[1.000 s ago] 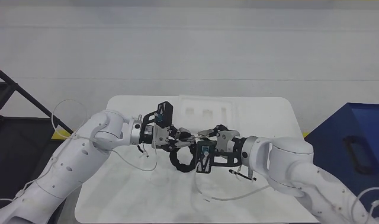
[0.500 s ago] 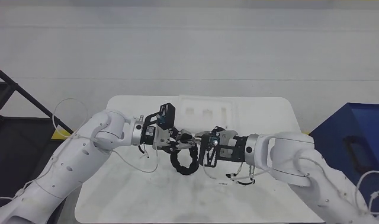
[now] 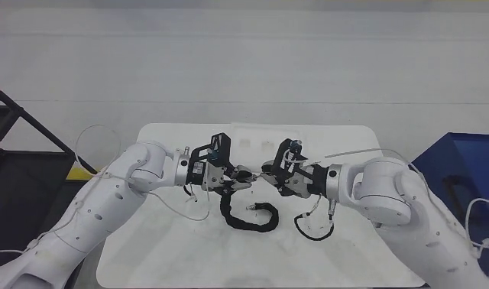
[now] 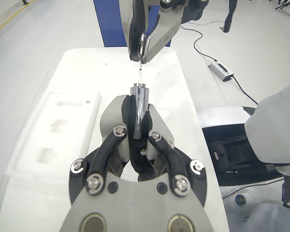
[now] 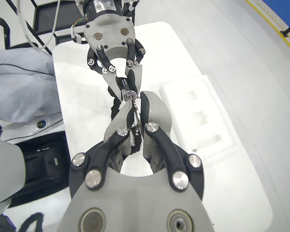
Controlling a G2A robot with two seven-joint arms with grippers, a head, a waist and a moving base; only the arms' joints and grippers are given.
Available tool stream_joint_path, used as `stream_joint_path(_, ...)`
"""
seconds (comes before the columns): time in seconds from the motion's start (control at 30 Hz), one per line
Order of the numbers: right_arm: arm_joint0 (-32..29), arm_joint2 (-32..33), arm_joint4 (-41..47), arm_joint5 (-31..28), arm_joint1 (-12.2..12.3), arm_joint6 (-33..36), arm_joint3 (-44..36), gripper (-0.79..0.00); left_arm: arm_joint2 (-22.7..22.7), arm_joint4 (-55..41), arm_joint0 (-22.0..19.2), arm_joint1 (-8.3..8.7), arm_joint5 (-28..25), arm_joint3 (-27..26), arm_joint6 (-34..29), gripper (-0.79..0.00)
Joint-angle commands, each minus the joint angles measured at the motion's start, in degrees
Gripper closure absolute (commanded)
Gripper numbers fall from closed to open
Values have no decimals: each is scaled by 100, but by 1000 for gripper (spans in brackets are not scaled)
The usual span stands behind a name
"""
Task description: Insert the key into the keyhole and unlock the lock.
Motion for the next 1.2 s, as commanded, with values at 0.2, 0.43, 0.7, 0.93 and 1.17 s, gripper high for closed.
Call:
stream_joint_path(0.2,54,146,263,105,21,244,64,-785,51,361,-32,-97,81,237,180,0)
stream_joint_path(0.43,-149,487,293,77,91,286,-29,-785,208,780,-61,-228,420,514,257,0)
stream_joint_path(0.7,-363,790,300,52,152,230,-86,-785,657,1398,-116,-474,870,963,260,0)
stream_joint_path(0.93,-474,908,277,3,180,159,-70,-785,1078,1857,-272,-751,1071,1525,388,0)
stream_joint_path(1.17,-499,948,315,-31,190,75,21,-785,1398,2288,-371,-1004,1189,2031,621,0)
